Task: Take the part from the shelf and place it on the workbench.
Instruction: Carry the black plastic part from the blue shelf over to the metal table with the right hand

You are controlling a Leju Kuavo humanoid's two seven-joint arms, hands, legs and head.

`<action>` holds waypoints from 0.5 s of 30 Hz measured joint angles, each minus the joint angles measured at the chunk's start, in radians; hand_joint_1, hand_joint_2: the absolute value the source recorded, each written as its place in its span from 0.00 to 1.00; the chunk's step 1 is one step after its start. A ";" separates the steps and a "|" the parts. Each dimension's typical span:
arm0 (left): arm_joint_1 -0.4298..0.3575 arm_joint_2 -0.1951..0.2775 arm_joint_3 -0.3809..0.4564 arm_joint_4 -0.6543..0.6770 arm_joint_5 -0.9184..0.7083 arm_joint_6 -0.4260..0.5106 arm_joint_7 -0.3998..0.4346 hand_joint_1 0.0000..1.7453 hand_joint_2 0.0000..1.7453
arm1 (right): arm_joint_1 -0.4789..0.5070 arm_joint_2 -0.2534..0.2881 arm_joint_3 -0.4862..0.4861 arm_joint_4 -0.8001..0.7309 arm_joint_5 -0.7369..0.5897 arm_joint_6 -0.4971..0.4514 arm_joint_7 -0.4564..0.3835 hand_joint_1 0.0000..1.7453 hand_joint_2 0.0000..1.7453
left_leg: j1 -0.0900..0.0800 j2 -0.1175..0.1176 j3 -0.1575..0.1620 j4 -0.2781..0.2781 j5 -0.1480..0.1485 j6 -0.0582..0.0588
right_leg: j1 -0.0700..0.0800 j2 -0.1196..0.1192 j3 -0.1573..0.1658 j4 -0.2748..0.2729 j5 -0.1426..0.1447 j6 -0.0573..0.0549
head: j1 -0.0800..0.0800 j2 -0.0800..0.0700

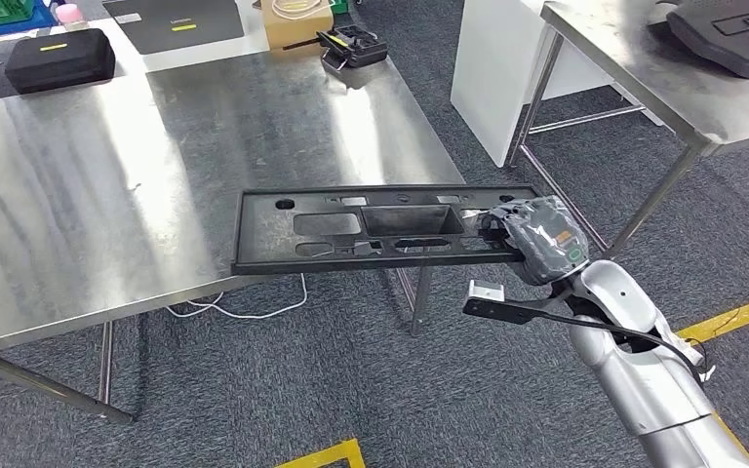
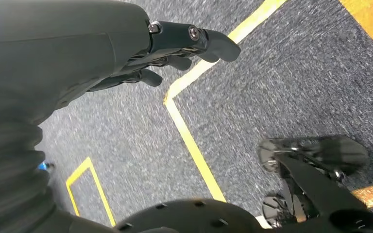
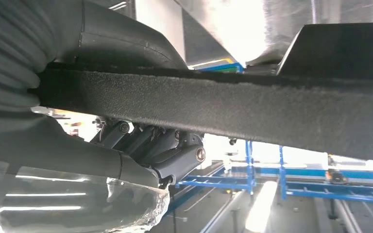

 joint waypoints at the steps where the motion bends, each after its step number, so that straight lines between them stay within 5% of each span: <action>1: -0.001 0.000 0.000 0.000 -0.002 0.000 0.001 0.00 1.00 | 0.001 0.000 0.000 0.000 0.001 0.000 0.001 1.00 1.00 | 0.002 0.010 -0.031 0.059 -0.023 -0.002 | 0.003 -0.011 0.000 0.000 -0.002 -0.003 | -0.001 0.000; 3: -0.001 -0.001 0.000 0.000 -0.006 0.000 0.004 0.00 1.00 | 0.005 -0.001 0.000 0.000 0.004 0.000 0.003 1.00 1.00 | 0.004 0.017 -0.064 0.120 -0.034 -0.003 | 0.006 -0.033 0.002 0.000 -0.004 -0.005 | -0.001 0.000; 4: 0.000 -0.001 0.000 0.000 -0.008 0.000 0.005 0.00 1.00 | 0.007 -0.001 0.000 0.000 0.005 0.000 0.003 1.00 1.00 | 0.004 0.020 -0.055 0.101 -0.015 -0.002 | 0.007 -0.044 0.003 0.000 -0.006 -0.006 | -0.001 0.000; 8: -0.005 0.000 0.000 0.000 -0.011 0.000 0.006 0.00 1.00 | 0.007 -0.001 -0.001 -0.005 0.009 0.000 0.006 1.00 1.00 | -0.007 0.081 0.073 -0.141 0.087 0.017 | 0.018 -0.085 0.012 0.001 -0.016 0.001 | 0.000 0.000; 9: -0.007 0.000 0.000 0.000 -0.011 -0.001 0.006 0.00 1.00 | 0.005 -0.002 -0.002 -0.006 0.010 0.000 0.007 1.00 1.00 | -0.011 0.089 0.086 -0.167 0.090 0.022 | 0.022 -0.095 0.014 0.001 -0.019 0.006 | 0.001 0.000; 11: -0.009 -0.001 0.000 0.000 -0.011 -0.001 0.005 0.00 1.00 | 0.001 -0.001 -0.002 -0.006 0.012 0.000 0.008 1.00 1.00 | -0.016 0.067 0.085 -0.175 0.089 0.029 | 0.029 -0.117 0.020 -0.002 -0.023 0.015 | 0.004 0.000; 13: -0.007 -0.003 0.000 0.000 -0.011 -0.001 0.005 0.00 1.00 | -0.003 0.001 -0.003 -0.006 0.013 0.000 0.009 1.00 1.00 | -0.011 0.043 0.091 -0.184 0.096 0.041 | 0.029 -0.099 0.015 0.020 -0.040 0.022 | 0.005 0.000; 15: -0.008 -0.005 0.000 0.000 -0.011 0.000 0.005 0.00 1.00 | -0.006 0.001 -0.004 -0.005 0.012 0.000 0.009 1.00 1.00 | -0.005 0.020 0.097 -0.190 0.101 0.053 | 0.023 -0.037 -0.030 0.118 -0.086 0.020 | 0.009 0.000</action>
